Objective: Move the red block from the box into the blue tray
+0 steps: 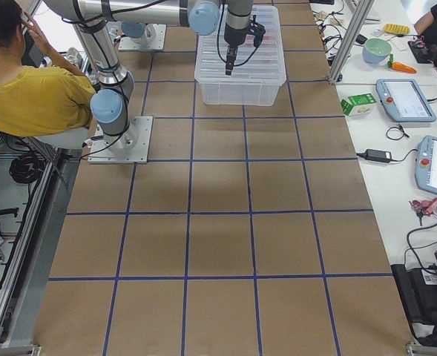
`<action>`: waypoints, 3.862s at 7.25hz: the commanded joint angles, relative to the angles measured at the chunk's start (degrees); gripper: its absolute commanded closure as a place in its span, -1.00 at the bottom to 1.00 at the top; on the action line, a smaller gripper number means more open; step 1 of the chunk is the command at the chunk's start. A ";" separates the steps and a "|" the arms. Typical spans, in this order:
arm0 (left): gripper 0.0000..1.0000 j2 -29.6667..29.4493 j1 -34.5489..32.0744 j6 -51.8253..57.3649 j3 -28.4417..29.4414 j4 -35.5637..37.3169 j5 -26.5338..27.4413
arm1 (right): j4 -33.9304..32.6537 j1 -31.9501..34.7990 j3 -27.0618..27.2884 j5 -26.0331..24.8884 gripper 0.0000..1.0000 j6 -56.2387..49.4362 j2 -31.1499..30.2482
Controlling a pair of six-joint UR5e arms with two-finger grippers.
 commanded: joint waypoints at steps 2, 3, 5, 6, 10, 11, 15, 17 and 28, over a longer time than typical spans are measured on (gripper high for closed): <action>-1.00 0.02 0.00 0.00 0.09 0.00 0.00 | -9.64 0.54 1.07 0.72 -1.00 1.59 7.05; -1.00 0.02 0.00 0.00 0.09 0.09 0.00 | -9.75 2.29 1.33 0.63 -1.00 1.76 7.50; -1.00 0.02 0.00 0.00 0.09 0.00 0.00 | -9.66 3.89 1.68 0.63 -1.00 2.03 8.81; -1.00 0.02 0.00 0.00 0.09 0.00 0.00 | -9.49 3.71 1.59 0.11 -1.00 2.03 9.52; -1.00 0.02 0.09 0.00 0.09 0.00 0.00 | -10.10 3.36 1.77 0.10 -1.00 1.24 11.63; -1.00 0.02 0.09 0.00 0.09 0.00 0.00 | -10.10 3.01 1.59 -0.33 -1.00 1.06 12.68; -1.00 -0.07 0.09 0.00 0.09 0.00 0.00 | -10.01 0.29 1.51 -0.42 -1.00 0.80 12.86; -1.00 0.02 0.09 0.00 0.09 0.09 0.00 | -10.01 -1.38 1.24 -0.51 -1.00 -1.38 12.69; -1.00 0.02 0.09 0.00 0.09 0.09 0.00 | -9.75 -13.25 0.45 -1.30 -1.00 -15.99 12.25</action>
